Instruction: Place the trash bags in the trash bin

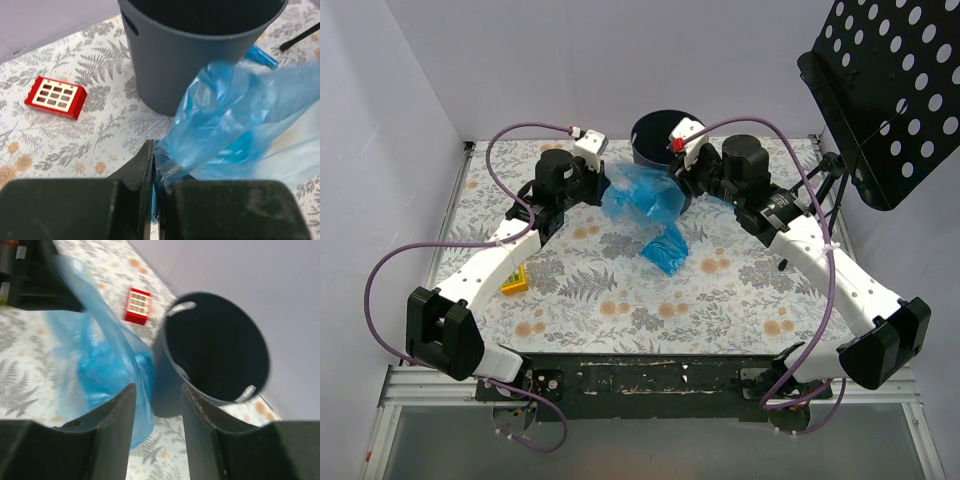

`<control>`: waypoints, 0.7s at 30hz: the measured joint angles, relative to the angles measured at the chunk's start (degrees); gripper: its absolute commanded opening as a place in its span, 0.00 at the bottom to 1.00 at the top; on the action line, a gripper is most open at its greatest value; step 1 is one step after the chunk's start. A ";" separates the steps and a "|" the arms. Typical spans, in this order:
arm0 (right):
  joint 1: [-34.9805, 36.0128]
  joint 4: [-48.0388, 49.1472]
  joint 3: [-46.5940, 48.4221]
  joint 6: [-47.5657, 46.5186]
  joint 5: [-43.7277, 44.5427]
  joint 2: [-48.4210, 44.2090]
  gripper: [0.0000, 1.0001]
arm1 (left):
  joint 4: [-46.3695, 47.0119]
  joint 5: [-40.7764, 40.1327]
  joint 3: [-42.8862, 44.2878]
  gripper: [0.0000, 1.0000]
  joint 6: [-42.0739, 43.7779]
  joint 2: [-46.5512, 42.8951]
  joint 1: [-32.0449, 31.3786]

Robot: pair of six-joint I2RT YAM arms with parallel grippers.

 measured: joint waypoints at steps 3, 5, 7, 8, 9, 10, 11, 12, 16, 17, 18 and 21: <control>0.17 -0.15 0.50 -1.27 -7.50 0.39 0.59 | -0.17 0.79 1.77 0.00 -0.44 0.00 0.00; 0.66 -0.44 1.90 -1.75 -11.32 1.68 0.61 | -0.17 1.22 2.71 0.00 -0.57 0.00 0.00; 1.38 -0.46 3.37 -2.03 -13.88 3.48 0.64 | -0.28 1.46 3.28 0.00 -0.74 0.00 0.00; 1.68 -0.44 3.74 -2.03 -14.73 4.26 0.66 | -0.37 1.51 3.37 0.00 -0.76 0.00 0.00; 1.88 -0.46 3.89 -2.08 -15.34 4.81 0.67 | -0.61 1.53 3.48 0.00 -0.81 0.00 0.00; 2.27 -0.46 4.00 -1.86 -16.00 5.46 0.68 | -0.79 1.57 3.56 0.00 -0.87 0.00 0.00; 2.64 -0.48 4.13 -1.40 -16.46 6.08 0.70 | -1.11 1.57 3.67 0.00 -0.92 0.00 0.00; 3.02 -0.50 4.37 -0.76 -16.94 6.69 0.72 | -1.33 1.60 3.76 0.00 -0.92 0.00 0.00; 5.60 -0.68 5.11 0.98 -16.90 8.02 0.77 | -2.01 1.38 4.42 0.00 -1.01 0.00 0.00; 6.82 -0.74 5.11 1.05 -16.24 8.00 0.78 | -2.14 1.16 4.59 0.00 -1.14 0.00 0.00; 8.52 -0.68 5.11 1.01 -15.02 8.00 0.79 | -2.38 0.87 4.92 0.00 -1.27 0.04 0.00; 13.73 0.63 4.28 0.85 -7.56 8.00 0.81 | -2.51 0.13 6.12 0.00 -1.88 0.37 0.00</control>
